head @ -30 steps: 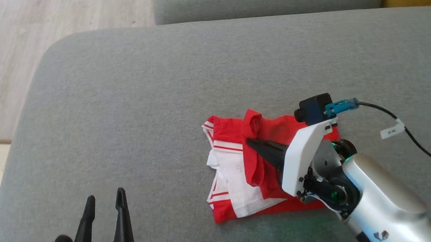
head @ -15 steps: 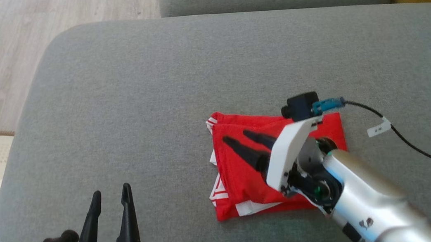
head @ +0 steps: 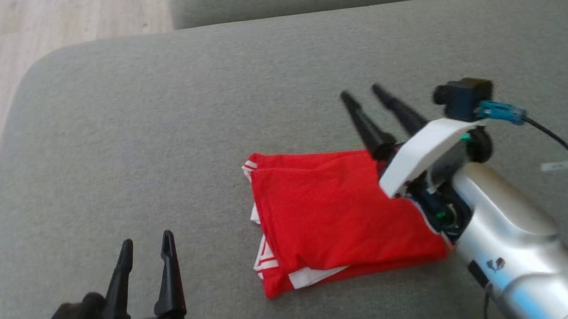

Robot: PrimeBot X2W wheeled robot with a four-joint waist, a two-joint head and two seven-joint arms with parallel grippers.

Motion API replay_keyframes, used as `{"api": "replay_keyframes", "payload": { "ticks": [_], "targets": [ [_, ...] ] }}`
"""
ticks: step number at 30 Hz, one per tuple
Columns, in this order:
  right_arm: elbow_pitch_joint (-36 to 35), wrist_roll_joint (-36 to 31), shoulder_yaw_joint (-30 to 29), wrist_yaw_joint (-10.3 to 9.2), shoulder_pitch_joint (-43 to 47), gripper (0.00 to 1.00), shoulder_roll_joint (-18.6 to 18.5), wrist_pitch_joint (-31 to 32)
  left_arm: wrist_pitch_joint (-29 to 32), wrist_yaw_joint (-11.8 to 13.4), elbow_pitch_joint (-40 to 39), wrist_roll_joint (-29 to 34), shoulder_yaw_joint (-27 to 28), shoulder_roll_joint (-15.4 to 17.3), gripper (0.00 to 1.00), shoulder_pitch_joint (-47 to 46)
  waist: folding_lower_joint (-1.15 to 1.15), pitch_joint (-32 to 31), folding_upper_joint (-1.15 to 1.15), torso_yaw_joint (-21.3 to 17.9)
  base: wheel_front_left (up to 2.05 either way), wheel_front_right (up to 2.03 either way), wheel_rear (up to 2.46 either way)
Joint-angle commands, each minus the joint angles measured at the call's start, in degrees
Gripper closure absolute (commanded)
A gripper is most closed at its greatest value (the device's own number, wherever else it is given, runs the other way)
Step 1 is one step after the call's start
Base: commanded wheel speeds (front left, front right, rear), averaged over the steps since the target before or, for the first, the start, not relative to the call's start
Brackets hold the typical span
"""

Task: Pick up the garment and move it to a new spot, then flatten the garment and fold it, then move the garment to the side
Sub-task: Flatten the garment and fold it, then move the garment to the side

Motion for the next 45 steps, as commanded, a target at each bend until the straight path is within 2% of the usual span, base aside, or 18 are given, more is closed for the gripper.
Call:
{"api": "replay_keyframes", "payload": {
  "ticks": [1,8,18,26,45],
  "targets": [
    [-2.14,-1.59,-0.39,0.37,-0.2,0.0,0.68,-1.74,-0.7,-0.25,-1.52,0.62,2.2,-0.12,0.0,-3.0,0.0,0.07,0.0,-0.86,0.0,0.0,0.0],
    [-6.35,-13.05,-9.1,0.37,7.18,0.0,0.12,-9.28,-0.71,-0.21,-1.44,2.65,3.8,-1.5,0.0,-3.6,0.0,-0.28,0.0,-3.46,0.0,0.0,0.0],
    [-17.6,-27.74,-20.06,0.37,20.91,0.0,1.23,-12.22,-0.71,-1.91,-1.29,6.93,8.3,-5.34,0.0,-1.1,0.0,-1.3,0.0,-4.83,0.0,0.0,0.0],
    [-21.56,-26.85,-20.71,0.37,26.75,0.0,1.29,-12.68,-0.71,-4.04,0.61,10.65,11.06,-7.65,0.0,1.32,0.0,-2.08,0.0,-5.39,0.0,0.0,0.0],
    [-21.23,-27.87,-21.01,0.37,27.47,0.0,1.3,-12.77,-0.71,-8.0,2.84,14.15,15.21,-10.22,0.0,2.03,0.0,-2.81,0.0,-5.14,0.0,0.0,0.0]
  ]
}}
